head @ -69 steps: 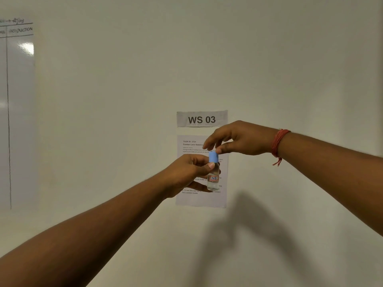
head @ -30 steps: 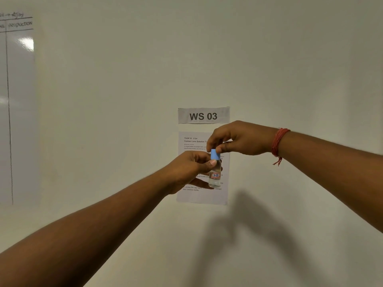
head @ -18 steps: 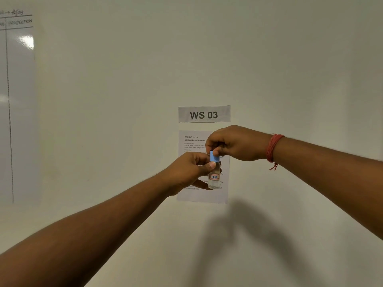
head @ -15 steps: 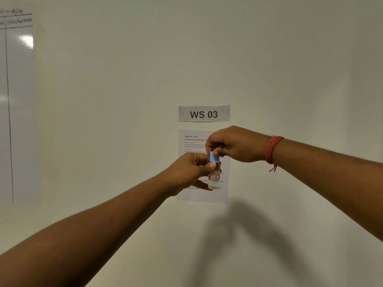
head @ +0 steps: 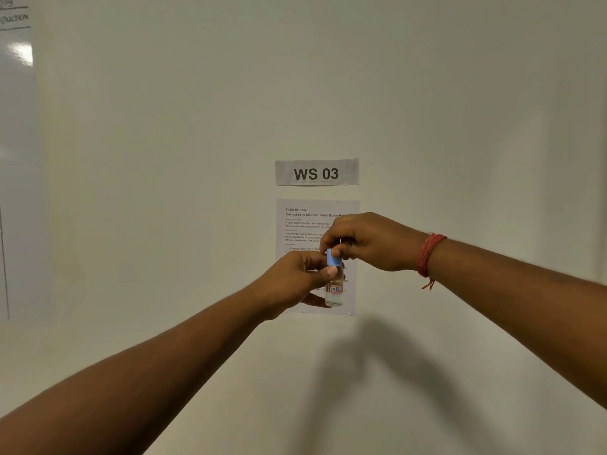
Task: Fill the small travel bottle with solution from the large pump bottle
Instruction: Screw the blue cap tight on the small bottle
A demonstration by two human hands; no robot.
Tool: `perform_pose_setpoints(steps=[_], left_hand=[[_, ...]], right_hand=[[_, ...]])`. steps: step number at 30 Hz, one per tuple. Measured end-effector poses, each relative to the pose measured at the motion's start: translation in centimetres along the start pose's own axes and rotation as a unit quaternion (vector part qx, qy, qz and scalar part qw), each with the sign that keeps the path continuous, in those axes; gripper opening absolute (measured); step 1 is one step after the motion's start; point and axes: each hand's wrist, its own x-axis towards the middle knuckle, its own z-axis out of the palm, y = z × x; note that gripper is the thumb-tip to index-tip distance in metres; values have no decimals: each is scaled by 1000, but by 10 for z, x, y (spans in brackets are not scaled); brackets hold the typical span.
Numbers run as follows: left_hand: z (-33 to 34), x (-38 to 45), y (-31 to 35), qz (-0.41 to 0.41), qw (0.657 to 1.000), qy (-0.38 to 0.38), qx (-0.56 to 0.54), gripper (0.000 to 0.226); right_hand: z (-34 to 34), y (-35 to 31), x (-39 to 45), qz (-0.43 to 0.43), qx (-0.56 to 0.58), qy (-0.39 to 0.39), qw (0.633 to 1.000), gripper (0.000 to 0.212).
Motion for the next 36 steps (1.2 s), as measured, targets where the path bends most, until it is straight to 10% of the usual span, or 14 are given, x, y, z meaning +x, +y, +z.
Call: perform_pose_setpoints(steps=[16,36], left_hand=[[57,-63,-158,-37,991,23,128,23],[204,-320,-381,-284,949,-83,110,26]], right_hand=[[193,13,-83,68,193,55,977,17],[487,-116,-327,233,347,-103,903,24]])
